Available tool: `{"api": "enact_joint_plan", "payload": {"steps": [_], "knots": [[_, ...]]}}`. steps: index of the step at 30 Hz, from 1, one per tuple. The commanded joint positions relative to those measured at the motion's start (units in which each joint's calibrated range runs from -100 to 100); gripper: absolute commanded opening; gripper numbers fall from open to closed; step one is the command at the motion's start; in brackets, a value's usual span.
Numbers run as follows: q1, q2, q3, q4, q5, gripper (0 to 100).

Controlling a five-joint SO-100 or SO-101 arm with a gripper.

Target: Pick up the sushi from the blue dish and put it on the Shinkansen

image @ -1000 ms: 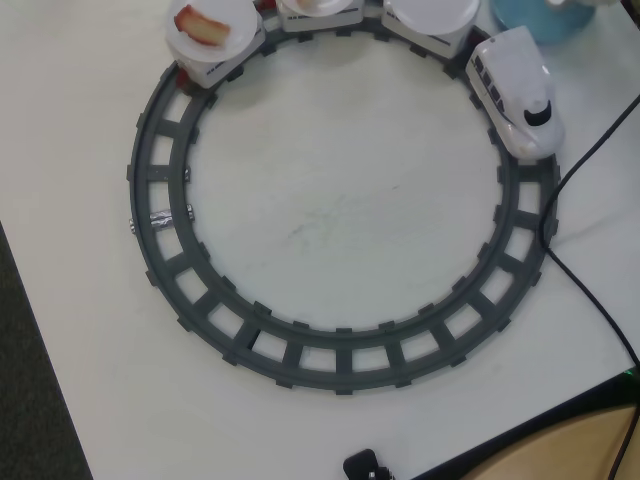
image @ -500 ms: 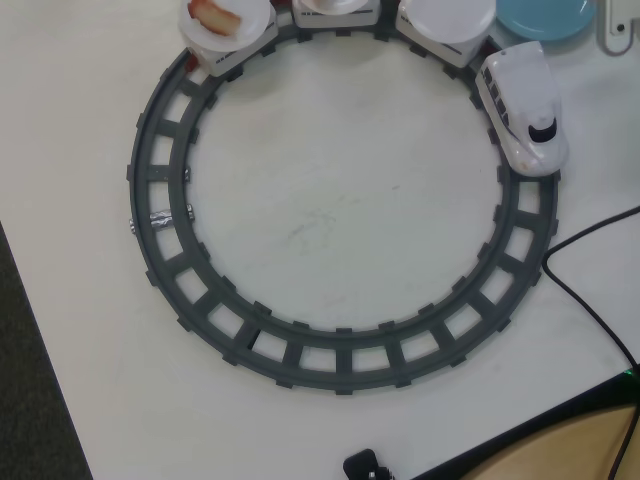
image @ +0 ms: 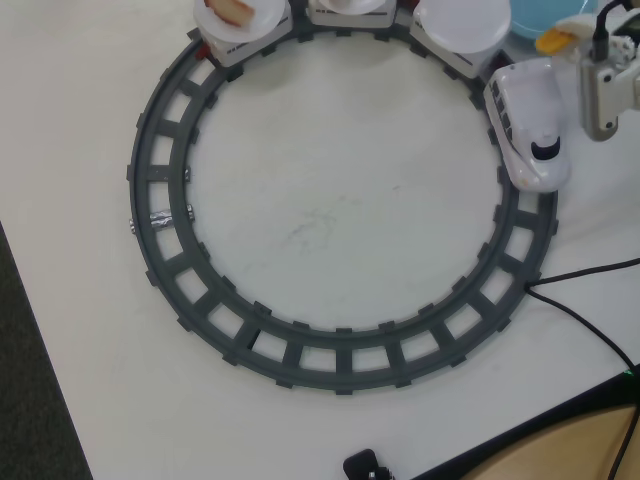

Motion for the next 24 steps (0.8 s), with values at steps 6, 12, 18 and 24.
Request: {"api": "enact_joint_plan", "payload": {"steps": [6, 12, 18, 24], "knots": [[-1.75, -2.42, 4.70, -9.99, 1.80, 2], [-3.33, -2.42, 6.14, -12.81, 1.85, 2], [-5.44, -2.33, 6.23, -12.81, 2.74, 2], [-7.20, 2.26, 5.78, -13.32, 5.05, 2]]}}
